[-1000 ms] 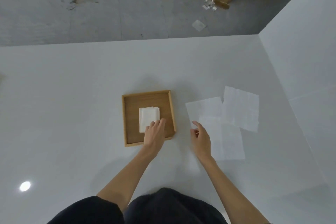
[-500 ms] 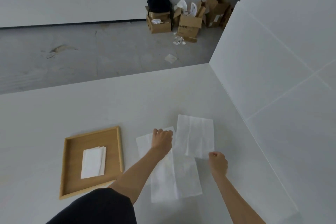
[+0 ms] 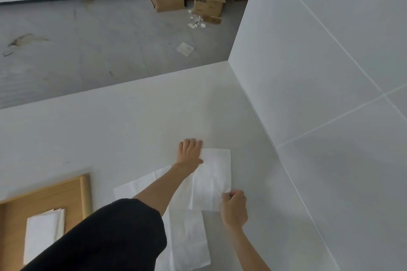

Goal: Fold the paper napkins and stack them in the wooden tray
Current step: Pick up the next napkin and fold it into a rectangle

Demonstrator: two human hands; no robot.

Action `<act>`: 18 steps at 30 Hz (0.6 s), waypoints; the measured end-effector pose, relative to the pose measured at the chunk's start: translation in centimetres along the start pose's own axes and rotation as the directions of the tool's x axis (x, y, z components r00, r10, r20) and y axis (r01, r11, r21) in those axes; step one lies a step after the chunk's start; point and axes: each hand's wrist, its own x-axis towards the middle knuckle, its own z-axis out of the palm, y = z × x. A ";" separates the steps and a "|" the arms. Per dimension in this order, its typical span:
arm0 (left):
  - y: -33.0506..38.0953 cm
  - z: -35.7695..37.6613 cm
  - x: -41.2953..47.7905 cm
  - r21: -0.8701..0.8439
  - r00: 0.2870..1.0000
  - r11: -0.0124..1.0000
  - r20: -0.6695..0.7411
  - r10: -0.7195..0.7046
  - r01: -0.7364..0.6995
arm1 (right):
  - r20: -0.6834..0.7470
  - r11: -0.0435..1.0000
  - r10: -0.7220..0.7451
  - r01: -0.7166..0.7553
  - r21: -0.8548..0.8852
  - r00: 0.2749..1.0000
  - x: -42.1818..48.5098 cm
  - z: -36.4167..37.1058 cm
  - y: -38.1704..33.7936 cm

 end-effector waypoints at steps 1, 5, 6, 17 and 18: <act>0.1 -0.1 0.4 0.015 1.000 1.000 0.015 -0.010 0.010 | -0.001 1.000 -0.002 0.002 -0.018 1.000 0.1 0.2 -0.2; -0.1 -0.6 1.1 0.014 0.989 0.999 0.145 0.037 -0.039 | -0.071 0.994 -0.086 0.081 -0.080 0.994 -0.4 0.7 -0.8; -0.4 -0.9 1.0 -0.048 0.985 0.997 0.159 0.062 -0.055 | -0.109 0.993 -0.111 0.107 -0.045 0.988 -0.5 0.4 -0.8; -2.3 -17.1 -12.5 -0.567 0.936 0.780 0.040 0.350 -0.267 | 0.398 0.808 -0.545 0.336 0.484 0.738 -3.1 -12.6 -2.0; -2.6 -18.6 -14.1 -0.558 0.934 0.782 0.034 0.355 -0.277 | 0.411 0.790 -0.583 0.373 0.486 0.701 -3.7 -13.5 -3.4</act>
